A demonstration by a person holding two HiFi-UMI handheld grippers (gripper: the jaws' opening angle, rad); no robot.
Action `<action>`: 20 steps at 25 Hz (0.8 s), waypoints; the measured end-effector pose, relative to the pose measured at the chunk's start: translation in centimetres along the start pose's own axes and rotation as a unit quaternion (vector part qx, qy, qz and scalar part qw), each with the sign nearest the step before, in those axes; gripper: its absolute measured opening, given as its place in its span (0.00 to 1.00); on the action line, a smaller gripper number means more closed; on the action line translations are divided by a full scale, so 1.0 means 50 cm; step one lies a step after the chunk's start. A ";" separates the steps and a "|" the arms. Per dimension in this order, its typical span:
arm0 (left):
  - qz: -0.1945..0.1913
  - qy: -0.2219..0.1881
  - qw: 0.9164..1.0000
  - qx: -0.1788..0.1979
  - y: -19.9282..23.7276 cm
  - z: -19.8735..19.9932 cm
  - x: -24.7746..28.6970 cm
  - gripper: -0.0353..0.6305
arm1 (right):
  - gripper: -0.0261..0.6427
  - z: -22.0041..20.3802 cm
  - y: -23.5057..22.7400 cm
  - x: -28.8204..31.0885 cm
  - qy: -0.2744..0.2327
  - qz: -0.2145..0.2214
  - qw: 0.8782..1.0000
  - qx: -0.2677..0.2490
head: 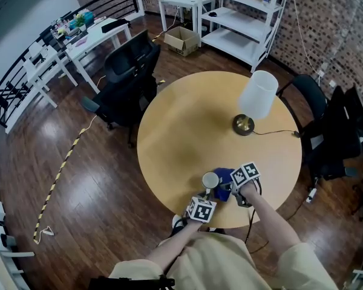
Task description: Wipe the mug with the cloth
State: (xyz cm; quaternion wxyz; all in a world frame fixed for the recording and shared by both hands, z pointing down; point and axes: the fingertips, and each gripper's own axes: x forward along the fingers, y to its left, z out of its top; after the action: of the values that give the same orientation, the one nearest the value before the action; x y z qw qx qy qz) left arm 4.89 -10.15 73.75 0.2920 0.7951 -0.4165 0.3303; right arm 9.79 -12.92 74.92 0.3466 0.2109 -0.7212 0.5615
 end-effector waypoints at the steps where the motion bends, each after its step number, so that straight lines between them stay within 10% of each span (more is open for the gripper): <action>1: 0.000 0.000 1.000 0.000 0.000 0.000 0.000 0.13 | 0.12 -0.002 0.002 0.001 0.001 0.002 1.000 0.001; 20: -0.062 -0.002 0.998 0.009 -0.027 0.008 0.008 0.13 | 0.12 -0.010 0.043 0.009 0.000 0.069 0.997 0.032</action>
State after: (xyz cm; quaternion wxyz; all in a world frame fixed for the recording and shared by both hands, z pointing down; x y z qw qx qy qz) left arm 6.34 -9.99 73.57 0.3039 0.8228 -0.3640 0.3132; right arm 8.12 -11.80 73.87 0.2998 0.1713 -0.7157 0.6070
